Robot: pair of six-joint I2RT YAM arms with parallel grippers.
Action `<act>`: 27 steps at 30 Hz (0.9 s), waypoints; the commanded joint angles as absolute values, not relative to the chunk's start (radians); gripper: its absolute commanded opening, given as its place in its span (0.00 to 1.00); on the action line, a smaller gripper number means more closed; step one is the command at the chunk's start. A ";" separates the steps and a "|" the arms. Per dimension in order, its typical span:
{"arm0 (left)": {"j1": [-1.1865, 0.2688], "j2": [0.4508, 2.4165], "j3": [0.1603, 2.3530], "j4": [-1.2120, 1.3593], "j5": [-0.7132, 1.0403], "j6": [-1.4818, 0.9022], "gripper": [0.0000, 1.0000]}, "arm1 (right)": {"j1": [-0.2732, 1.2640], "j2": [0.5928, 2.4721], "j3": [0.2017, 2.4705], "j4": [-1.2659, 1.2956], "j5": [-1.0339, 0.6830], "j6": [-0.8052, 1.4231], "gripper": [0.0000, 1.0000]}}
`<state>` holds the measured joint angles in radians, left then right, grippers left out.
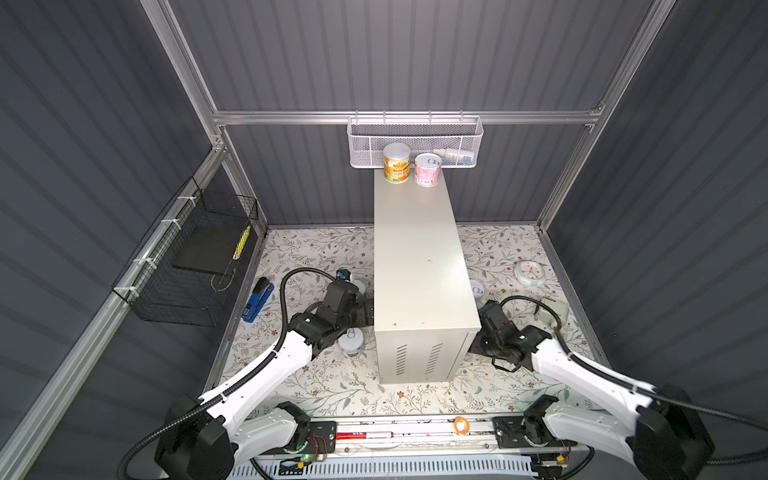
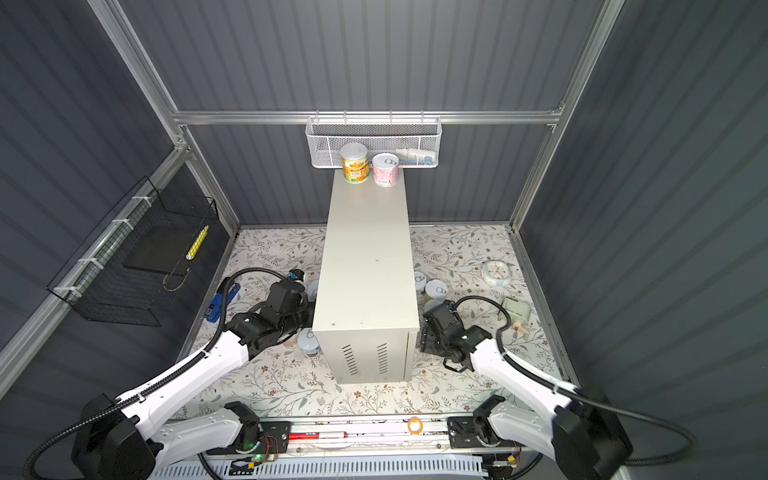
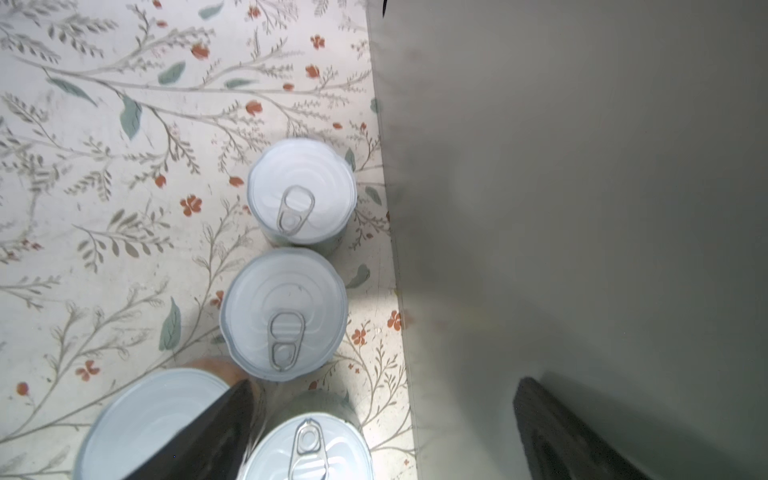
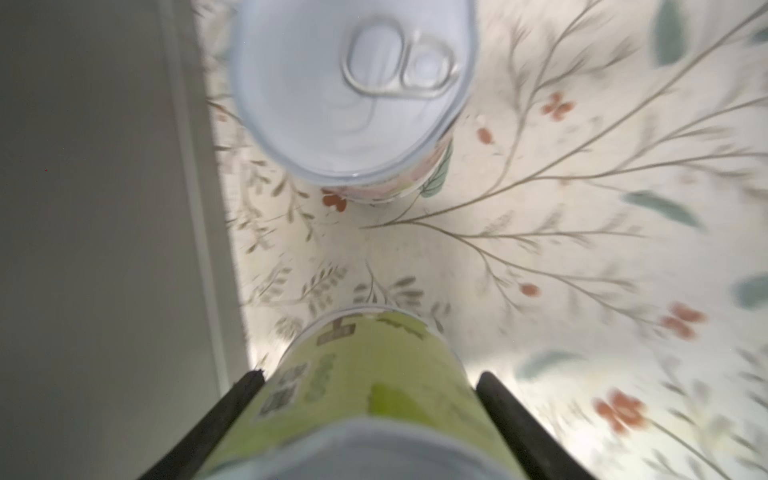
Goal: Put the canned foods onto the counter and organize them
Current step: 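Lift the green-labelled can with the right gripper above the cabinet top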
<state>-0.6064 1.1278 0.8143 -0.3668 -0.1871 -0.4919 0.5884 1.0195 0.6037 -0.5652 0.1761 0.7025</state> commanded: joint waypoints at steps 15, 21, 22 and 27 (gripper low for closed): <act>-0.396 1.191 1.280 -0.708 -0.285 -0.306 0.99 | 0.575 0.955 1.375 -1.149 0.438 0.455 0.00; -0.381 1.243 1.390 -0.740 -0.257 -0.282 0.99 | 0.579 1.066 1.609 -1.169 0.397 0.375 0.00; -0.380 1.251 1.403 -0.735 -0.232 -0.274 0.99 | 0.580 1.091 1.653 -1.175 0.383 0.361 0.00; -0.380 1.275 1.500 -0.739 -0.091 -0.241 0.99 | 0.606 1.223 1.830 -1.194 0.344 0.301 0.00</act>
<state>-0.3862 1.2812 1.4437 -0.7147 -0.1833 -0.2855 0.5900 1.1805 1.7603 -1.1934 0.3614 0.3599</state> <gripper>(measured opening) 0.992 0.756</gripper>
